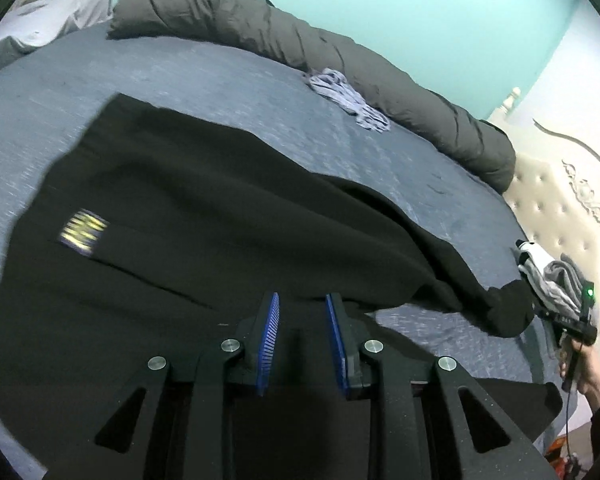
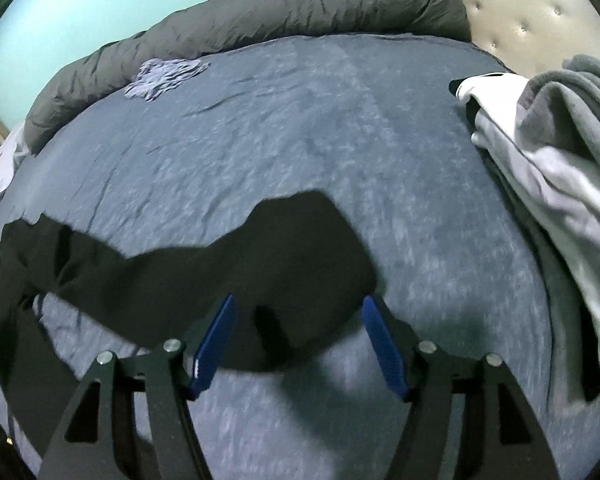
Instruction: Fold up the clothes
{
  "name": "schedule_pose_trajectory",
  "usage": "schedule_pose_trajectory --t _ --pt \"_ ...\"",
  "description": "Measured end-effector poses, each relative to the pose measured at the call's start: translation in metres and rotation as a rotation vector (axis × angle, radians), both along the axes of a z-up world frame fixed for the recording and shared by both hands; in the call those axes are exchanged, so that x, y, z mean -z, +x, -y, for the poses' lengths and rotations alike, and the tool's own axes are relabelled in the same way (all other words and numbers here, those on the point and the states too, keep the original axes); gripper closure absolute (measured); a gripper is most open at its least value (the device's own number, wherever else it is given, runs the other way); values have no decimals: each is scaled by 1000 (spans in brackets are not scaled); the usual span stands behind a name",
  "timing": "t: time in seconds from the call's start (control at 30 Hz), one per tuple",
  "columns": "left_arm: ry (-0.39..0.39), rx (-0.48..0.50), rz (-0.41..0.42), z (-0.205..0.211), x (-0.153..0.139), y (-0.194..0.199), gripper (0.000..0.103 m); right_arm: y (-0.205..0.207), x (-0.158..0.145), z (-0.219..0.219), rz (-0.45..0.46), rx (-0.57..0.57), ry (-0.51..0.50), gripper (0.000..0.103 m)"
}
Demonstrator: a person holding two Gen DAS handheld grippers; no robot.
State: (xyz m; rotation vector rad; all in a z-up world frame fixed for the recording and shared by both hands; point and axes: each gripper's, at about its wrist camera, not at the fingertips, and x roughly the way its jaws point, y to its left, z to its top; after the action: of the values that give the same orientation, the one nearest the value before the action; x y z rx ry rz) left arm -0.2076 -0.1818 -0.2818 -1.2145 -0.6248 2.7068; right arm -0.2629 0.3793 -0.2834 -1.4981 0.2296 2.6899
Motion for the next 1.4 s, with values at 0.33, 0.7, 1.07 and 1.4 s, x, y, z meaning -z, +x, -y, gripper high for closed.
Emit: schedule_pose_trajectory --t 0.33,0.7,1.07,1.4 --pt "-31 33 -2 -23 23 -17 76 -44 23 -20 -7 8 -72 37" --pt "-36 47 9 -27 29 -23 76 -38 -32 -17 -126 -21 -58 97" --pt "-37 41 9 -30 30 -24 76 -79 -86 -61 -101 231 41 97" --pt "-43 60 14 -33 31 -28 76 -83 -8 -55 116 191 219 89"
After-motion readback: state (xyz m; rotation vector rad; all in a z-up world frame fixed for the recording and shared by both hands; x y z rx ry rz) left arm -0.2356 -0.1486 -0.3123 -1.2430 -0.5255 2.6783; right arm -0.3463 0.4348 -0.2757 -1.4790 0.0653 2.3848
